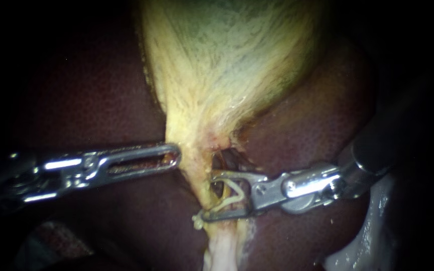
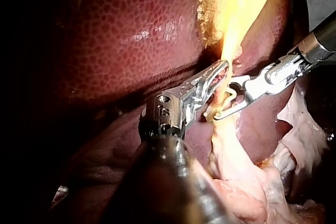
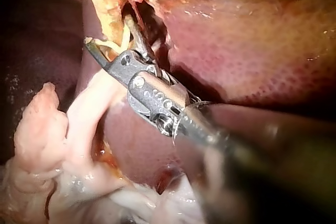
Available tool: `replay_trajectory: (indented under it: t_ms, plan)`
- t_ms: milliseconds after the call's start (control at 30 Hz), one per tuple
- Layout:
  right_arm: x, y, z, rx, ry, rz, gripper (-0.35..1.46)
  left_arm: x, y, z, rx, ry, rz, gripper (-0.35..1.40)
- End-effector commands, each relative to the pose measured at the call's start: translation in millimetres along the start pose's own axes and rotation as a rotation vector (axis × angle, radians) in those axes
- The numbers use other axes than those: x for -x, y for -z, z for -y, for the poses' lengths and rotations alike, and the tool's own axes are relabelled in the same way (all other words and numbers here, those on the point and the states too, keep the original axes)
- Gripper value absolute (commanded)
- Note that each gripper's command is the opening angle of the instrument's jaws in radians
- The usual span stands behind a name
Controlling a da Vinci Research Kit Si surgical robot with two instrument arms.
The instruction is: Clipping second clip left tube
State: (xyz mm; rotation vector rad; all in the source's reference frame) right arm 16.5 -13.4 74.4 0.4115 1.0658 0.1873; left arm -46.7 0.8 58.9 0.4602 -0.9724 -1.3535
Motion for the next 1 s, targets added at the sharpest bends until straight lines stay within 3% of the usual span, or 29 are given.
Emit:
replay_trajectory:
  t_ms: [33,233,267,400,467,1000]
  plan:
    - [0.0,-0.3,0.2,-0.01,0.003,-0.001,0.57,-0.1,-0.3,0.0,-0.001,0.0,-0.001,-0.35]
    - [0.3,-0.7,0.6,-0.03,0.008,0.013,0.45,-0.1,-1.3,0.4,-0.008,0.001,-0.006,-0.35]
    - [0.4,-0.5,0.6,-0.032,0.002,0.025,0.37,-0.1,-1.3,0.4,-0.008,0.001,-0.006,-0.35]
    - [0.7,0.5,0.7,-0.038,-0.068,0.081,-0.26,-0.1,-1.3,0.4,-0.008,0.0,-0.006,-0.35]
    - [0.7,0.7,0.5,-0.038,-0.075,0.081,-0.35,-0.1,-1.3,0.4,-0.008,0.0,-0.006,-0.35]
    - [0.8,0.6,0.6,-0.038,-0.097,0.084,-0.35,0.0,-1.5,-0.2,-0.01,-0.001,-0.008,-0.35]
